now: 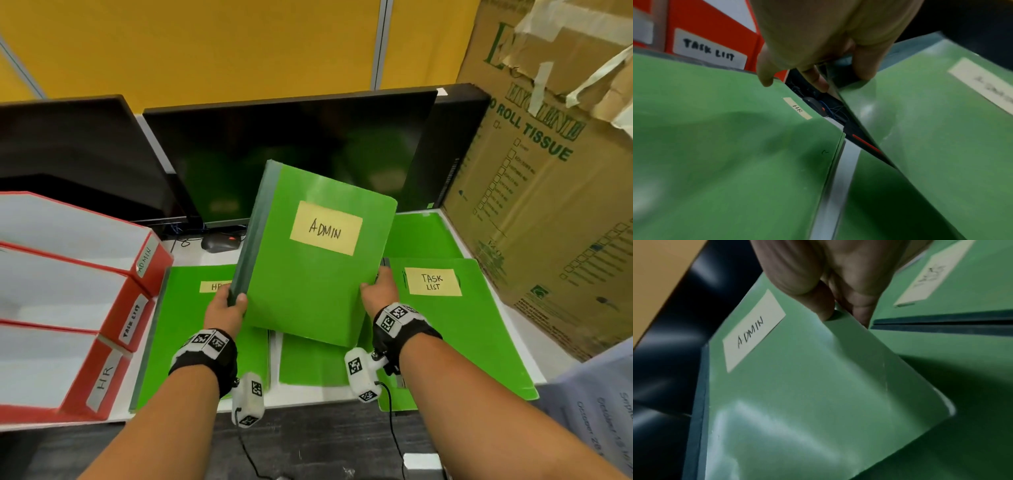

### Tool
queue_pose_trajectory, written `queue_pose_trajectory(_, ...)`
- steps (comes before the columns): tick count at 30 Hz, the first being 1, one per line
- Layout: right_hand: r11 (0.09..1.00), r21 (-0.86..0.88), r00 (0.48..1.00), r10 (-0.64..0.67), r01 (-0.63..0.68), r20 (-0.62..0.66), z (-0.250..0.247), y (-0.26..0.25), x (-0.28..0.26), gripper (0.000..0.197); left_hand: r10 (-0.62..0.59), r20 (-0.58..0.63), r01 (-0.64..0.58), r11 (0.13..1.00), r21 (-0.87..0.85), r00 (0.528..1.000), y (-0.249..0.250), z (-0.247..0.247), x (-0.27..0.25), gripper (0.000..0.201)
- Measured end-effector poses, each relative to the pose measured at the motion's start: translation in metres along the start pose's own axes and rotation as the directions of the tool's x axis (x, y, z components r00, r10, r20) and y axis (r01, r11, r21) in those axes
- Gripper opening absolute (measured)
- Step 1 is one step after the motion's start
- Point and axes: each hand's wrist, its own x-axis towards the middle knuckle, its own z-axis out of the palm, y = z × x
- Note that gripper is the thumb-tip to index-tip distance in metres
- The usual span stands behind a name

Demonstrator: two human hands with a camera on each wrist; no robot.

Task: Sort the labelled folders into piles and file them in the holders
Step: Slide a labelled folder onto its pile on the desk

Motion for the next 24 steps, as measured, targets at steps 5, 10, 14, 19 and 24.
queue_pose_trajectory(5,0.983,0.033,0.982,-0.178,0.18,-0.063,-0.001,-0.02,-0.006,0.037,0.009,-0.021,-0.01,0.997,-0.071,1.0,0.009,0.0,0.004,0.042)
queue_pose_trajectory(10,0.964,0.132,0.972,-0.235,0.233,0.005,-0.002,-0.028,-0.018,0.052,0.042,-0.052,-0.049,0.988,-0.148,0.998,0.019,0.002,0.007,0.045)
queue_pose_trajectory(14,0.986,-0.113,0.979,-0.098,0.12,0.178,0.01,-0.006,-0.013,0.055,-0.011,-0.001,0.011,1.0,-0.028,1.0,0.006,0.007,0.005,0.043)
queue_pose_trajectory(19,0.977,-0.155,0.986,-0.128,0.144,0.109,0.012,-0.012,-0.005,0.033,-0.023,-0.041,0.024,1.0,0.019,0.999,0.008,0.003,0.01,0.031)
queue_pose_trajectory(24,0.957,-0.169,0.967,-0.215,0.236,0.134,0.026,-0.032,-0.013,0.044,-0.06,-0.133,0.065,0.997,0.031,0.989,0.004,-0.016,0.015,0.037)
